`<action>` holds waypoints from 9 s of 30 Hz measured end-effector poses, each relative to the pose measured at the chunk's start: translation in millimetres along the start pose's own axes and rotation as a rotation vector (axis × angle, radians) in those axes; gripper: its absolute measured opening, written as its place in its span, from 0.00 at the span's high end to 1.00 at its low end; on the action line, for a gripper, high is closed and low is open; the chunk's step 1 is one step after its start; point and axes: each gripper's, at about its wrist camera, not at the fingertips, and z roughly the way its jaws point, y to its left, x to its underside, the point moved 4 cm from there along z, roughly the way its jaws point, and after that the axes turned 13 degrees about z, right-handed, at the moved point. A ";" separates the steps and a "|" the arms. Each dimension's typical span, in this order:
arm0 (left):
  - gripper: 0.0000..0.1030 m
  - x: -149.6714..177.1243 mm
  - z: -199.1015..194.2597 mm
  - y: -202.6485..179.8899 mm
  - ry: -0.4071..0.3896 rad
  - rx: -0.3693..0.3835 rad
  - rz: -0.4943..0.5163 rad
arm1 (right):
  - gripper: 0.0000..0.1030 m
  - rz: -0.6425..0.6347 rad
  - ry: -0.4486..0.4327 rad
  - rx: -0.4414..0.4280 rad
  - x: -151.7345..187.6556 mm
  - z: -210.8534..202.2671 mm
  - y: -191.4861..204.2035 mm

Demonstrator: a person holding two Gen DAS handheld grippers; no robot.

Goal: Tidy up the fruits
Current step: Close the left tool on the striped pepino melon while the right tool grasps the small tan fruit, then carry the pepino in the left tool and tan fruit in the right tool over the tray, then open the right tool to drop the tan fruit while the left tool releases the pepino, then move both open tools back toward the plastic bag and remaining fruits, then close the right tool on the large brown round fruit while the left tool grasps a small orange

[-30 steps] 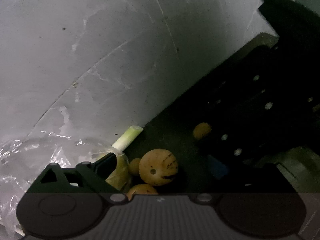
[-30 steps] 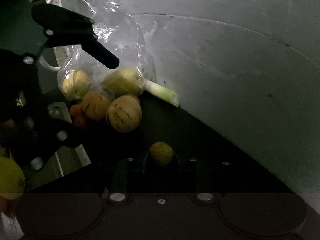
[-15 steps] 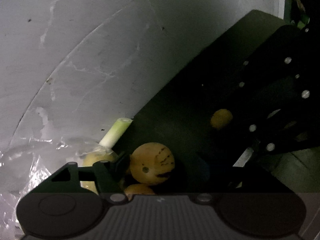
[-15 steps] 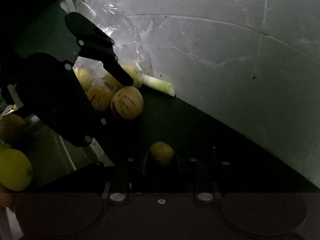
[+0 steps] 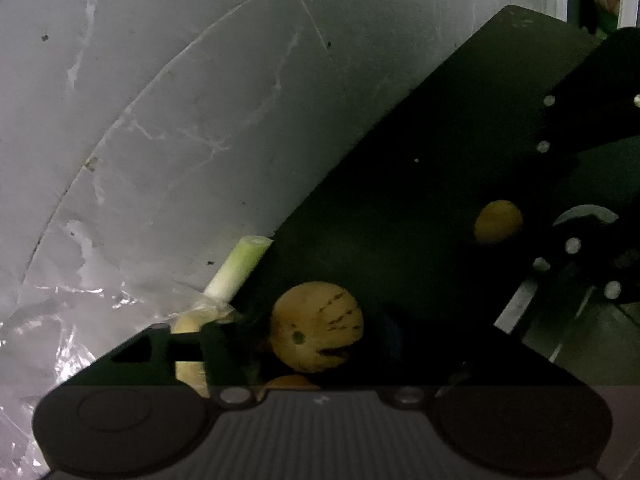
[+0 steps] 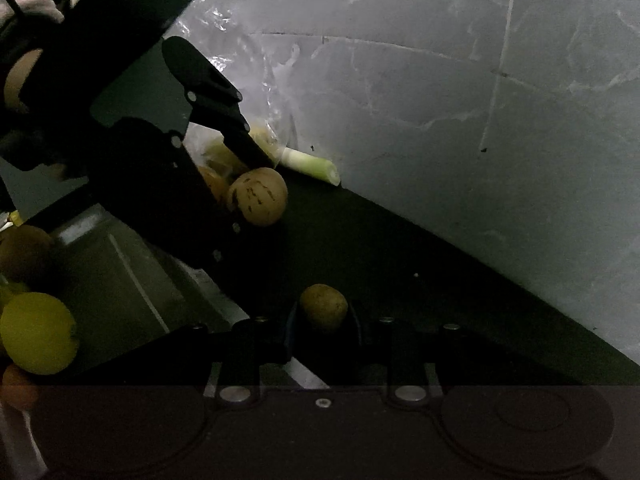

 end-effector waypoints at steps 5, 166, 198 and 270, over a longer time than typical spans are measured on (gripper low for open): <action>0.48 4.5 -3.8 2.9 -0.021 0.025 -0.021 | 0.72 0.008 -0.005 0.024 2.4 -6.2 2.7; 0.00 203.6 -144.2 2.2 -0.101 0.185 -1.143 | 0.01 0.166 0.054 0.357 51.6 -100.5 99.7; 0.01 186.5 -85.7 35.1 -0.097 0.082 -0.998 | 0.01 0.429 0.208 -0.012 -80.5 61.0 48.5; 0.70 103.1 -13.3 28.4 -0.135 0.220 -0.925 | 0.53 0.506 0.158 0.075 -41.7 40.5 20.0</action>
